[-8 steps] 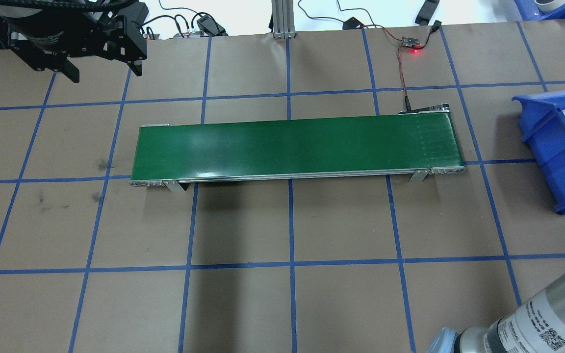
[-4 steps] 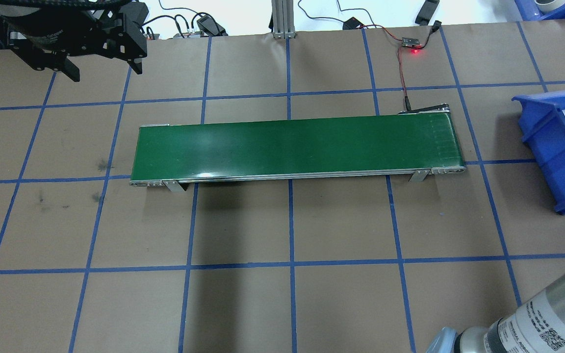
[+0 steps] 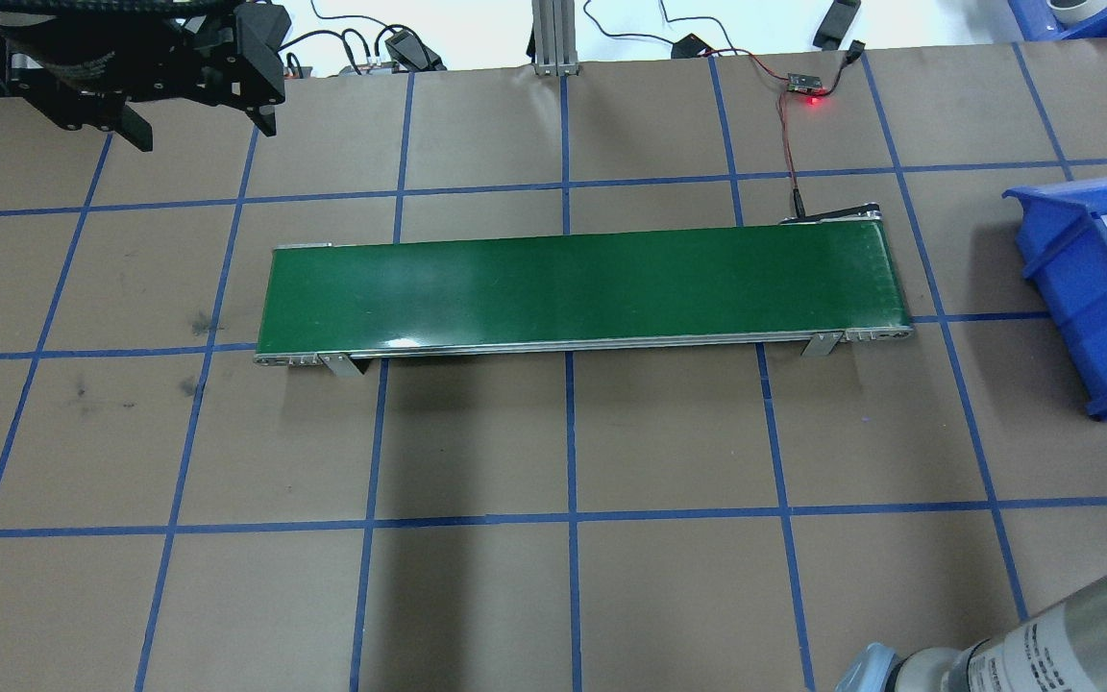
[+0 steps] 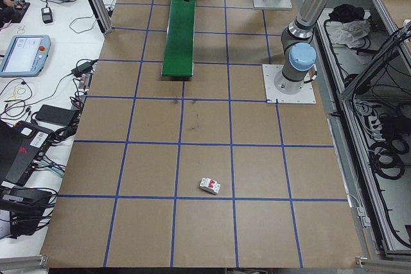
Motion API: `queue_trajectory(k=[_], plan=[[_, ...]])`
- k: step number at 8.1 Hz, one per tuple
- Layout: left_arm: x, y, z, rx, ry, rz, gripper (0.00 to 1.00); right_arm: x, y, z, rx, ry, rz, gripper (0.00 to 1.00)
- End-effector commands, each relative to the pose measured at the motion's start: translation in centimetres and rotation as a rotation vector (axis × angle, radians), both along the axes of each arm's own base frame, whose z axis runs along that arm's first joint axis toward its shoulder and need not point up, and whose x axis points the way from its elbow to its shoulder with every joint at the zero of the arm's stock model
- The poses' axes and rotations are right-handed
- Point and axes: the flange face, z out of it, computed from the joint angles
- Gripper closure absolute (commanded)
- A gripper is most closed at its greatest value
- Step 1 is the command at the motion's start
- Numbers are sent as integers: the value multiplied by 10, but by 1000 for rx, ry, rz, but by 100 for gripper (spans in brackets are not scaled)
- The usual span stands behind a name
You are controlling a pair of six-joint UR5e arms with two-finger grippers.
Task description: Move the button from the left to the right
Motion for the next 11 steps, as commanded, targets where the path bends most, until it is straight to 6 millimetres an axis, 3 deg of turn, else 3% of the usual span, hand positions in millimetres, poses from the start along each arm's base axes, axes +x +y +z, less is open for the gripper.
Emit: queue_trajectory(k=[1, 2, 3, 4, 5, 6, 7, 10, 11], plan=[[-2, -4, 4, -66, -1, -5, 0, 143, 45, 125, 68, -35, -133, 0], [-1, -12, 8, -133, -8, -1, 0, 227, 43, 148, 53, -13, -158, 0], [-6, -11, -18, -91, -10, -13, 0, 302, 45, 163, 17, 4, -203, 0], [-1, -4, -65, -5, -13, -5, 0, 365, 49, 168, -5, -67, -263, 0], [-9, 11, -48, -79, -21, -30, 0, 422, 60, 175, -21, -112, -295, 0], [-9, 15, -48, -82, -20, -37, 0, 459, 65, 172, -28, -109, -308, 0], [-14, 21, -55, -68, -18, -48, 0, 480, 65, 173, -75, -118, -296, 0], [-16, 31, -47, -76, -26, -60, 0, 480, 63, 169, -78, -107, -279, 0], [-15, 23, -56, -57, -12, -61, 0, 478, 63, 168, -73, -101, -281, 0]])
